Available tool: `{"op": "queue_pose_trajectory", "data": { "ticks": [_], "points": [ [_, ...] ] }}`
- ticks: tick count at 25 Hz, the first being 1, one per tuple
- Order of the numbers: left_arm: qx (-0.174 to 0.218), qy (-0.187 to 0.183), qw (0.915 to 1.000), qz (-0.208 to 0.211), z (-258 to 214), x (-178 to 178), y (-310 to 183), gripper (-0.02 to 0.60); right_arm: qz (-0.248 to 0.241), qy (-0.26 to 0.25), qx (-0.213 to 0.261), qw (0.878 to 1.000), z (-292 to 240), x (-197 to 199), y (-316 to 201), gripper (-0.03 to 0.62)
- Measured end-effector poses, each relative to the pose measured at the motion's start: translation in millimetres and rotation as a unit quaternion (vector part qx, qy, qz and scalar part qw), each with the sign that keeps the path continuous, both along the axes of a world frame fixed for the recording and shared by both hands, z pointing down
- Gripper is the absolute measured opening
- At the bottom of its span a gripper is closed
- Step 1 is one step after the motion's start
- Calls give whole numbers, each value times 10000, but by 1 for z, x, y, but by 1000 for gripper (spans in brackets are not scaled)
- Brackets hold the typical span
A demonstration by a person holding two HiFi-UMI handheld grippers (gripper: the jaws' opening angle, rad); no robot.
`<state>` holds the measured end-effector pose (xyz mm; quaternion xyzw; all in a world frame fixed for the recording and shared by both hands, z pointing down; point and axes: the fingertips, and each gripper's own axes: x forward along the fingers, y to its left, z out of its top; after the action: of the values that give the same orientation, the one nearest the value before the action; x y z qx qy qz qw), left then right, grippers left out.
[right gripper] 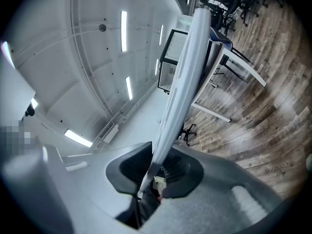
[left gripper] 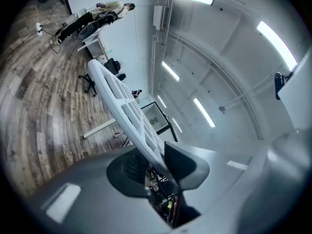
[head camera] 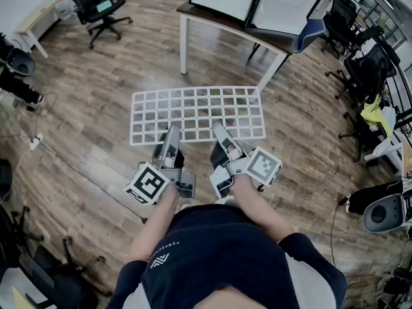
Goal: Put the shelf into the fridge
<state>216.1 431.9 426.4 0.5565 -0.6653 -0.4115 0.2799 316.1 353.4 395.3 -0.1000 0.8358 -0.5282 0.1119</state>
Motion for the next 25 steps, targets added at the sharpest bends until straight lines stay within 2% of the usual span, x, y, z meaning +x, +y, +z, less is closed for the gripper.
{"op": "queue_pose_trajectory", "data": {
  "ticks": [4,9,13,17,25],
  "points": [
    [-53,65,10000,28,4,3,10,103,26,96,-67,9999,5,2,8,54],
    [-55,-68,9999,58,7,-6,27,103,29,67,-146,9999,12,-6,26,55],
    [-35,99,9999,99,14,-10,30,103,87,202,-172,9996,18,-8,31,55],
    [-150,110,9997,172,18,-13,25,103,153,258,-205,9993,20,-11,26,55],
    [-327,93,9994,36,35,-57,5,110,-85,405,-188,9990,41,-61,-1,60]
  ]
}}
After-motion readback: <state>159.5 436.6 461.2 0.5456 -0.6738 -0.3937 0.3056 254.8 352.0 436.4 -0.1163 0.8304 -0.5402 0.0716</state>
